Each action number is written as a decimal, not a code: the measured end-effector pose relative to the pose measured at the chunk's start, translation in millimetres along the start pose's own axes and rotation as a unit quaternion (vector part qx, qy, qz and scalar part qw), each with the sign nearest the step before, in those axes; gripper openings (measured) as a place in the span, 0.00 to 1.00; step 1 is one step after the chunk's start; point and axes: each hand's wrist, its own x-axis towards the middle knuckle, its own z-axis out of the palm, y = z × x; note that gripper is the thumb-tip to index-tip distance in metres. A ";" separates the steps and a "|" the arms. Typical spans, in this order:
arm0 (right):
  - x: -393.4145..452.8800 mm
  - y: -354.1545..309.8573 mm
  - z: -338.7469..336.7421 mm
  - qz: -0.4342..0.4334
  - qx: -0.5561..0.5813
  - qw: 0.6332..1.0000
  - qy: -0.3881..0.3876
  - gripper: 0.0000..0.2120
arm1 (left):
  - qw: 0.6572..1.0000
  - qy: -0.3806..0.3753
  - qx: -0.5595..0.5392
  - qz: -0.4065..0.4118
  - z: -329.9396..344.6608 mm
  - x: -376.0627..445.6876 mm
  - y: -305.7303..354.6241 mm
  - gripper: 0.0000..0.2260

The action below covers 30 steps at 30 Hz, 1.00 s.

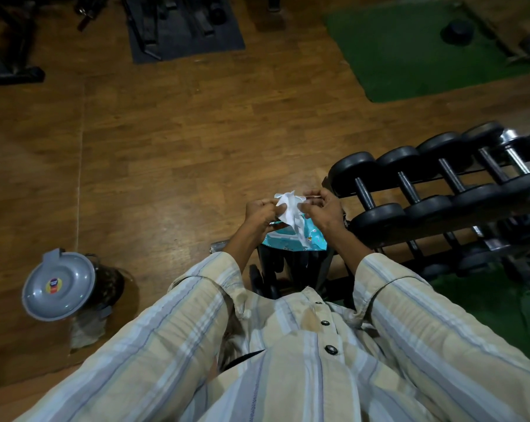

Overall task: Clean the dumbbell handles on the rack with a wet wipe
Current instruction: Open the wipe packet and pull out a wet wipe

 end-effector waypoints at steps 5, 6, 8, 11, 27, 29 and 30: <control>0.5 -8.5 -0.6 0.005 -0.016 0.997 -0.078 0.17 | 0.999 -0.034 0.012 0.020 -4.8 -0.7 -5.6 0.02; -0.6 -9.9 -0.1 0.003 -0.016 0.996 -0.084 0.15 | 0.999 -0.037 0.009 0.023 -5.5 -0.9 -5.8 0.03; -2.3 -9.6 0.7 -0.009 -0.011 0.997 -0.076 0.09 | 0.999 -0.017 0.010 0.032 -5.5 0.6 -5.7 0.07; -5.5 -7.0 -1.0 -0.001 0.005 0.998 -0.068 0.07 | 0.999 0.019 0.018 0.048 -1.7 2.7 -2.9 0.09; -19.3 -17.0 -6.2 0.098 0.141 0.978 -0.117 0.12 | 0.993 0.002 0.053 0.104 4.0 -9.0 12.8 0.10; -21.3 -18.4 -3.8 0.086 0.112 0.983 -0.122 0.13 | 0.997 -0.042 0.032 0.063 8.3 -13.1 19.1 0.11; -22.1 -18.9 -3.1 0.080 0.094 0.985 -0.121 0.11 | 0.997 -0.048 0.034 0.055 10.0 -13.5 20.4 0.10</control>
